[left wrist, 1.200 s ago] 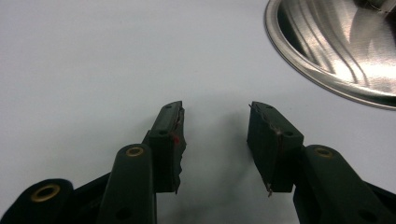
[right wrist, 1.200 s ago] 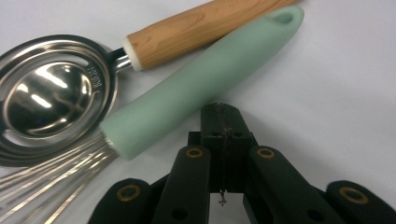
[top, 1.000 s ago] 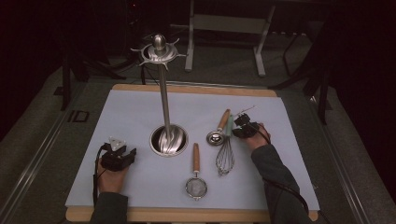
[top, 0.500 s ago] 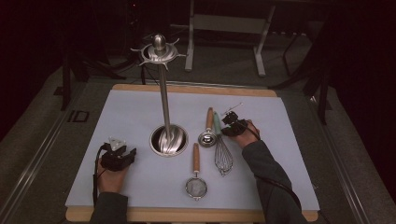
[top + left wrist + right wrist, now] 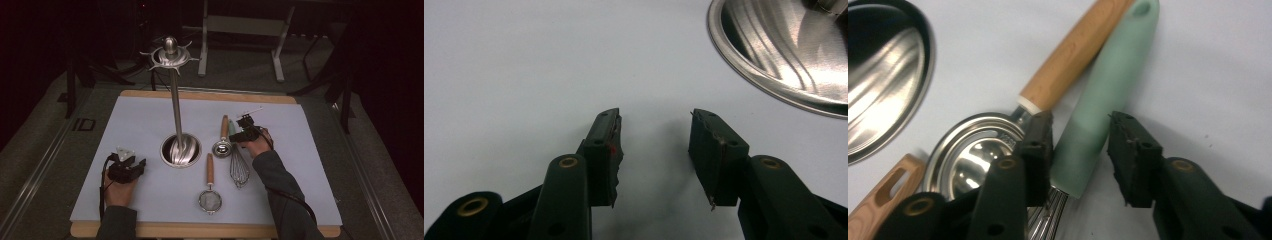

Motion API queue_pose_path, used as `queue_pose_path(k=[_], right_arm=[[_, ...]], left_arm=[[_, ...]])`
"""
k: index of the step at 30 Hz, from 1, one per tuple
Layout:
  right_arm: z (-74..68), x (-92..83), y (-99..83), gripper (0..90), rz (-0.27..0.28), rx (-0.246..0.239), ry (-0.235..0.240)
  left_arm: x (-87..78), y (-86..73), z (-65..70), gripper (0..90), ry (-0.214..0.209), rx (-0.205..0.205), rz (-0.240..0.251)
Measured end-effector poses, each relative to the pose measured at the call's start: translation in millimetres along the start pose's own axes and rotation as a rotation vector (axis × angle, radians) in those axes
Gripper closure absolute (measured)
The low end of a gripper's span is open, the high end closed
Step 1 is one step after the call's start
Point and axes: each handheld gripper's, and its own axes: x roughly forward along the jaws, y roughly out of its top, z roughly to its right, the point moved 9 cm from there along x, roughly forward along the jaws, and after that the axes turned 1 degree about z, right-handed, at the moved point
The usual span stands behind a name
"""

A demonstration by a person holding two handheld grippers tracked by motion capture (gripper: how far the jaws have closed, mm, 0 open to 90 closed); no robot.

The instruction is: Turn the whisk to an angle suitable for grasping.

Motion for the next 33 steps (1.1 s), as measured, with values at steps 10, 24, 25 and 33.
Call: queue_pose_path(k=[10, 24, 25, 33], right_arm=[[3.5, 2.2, -7.6, 59.9, -0.064, 0.034, -0.003], [20.1, -24.4, -39.0, 66.2, -0.133, -0.080, -0.048], [21.0, -27.0, -42.6, 66.3, -0.136, -0.088, -0.048], [28.5, -46.9, -70.3, 67.4, -0.156, -0.126, -0.035]], left_arm=[[-0.1, -0.1, 0.0, 56.2, 0.000, 0.000, 0.000], [-0.1, -0.1, 0.0, 56.1, 0.000, -0.001, 0.000], [-0.1, -0.1, 0.0, 56.1, 0.000, 0.000, 0.000], [-0.2, -0.1, 0.2, 56.0, 0.004, 0.002, 0.000]])
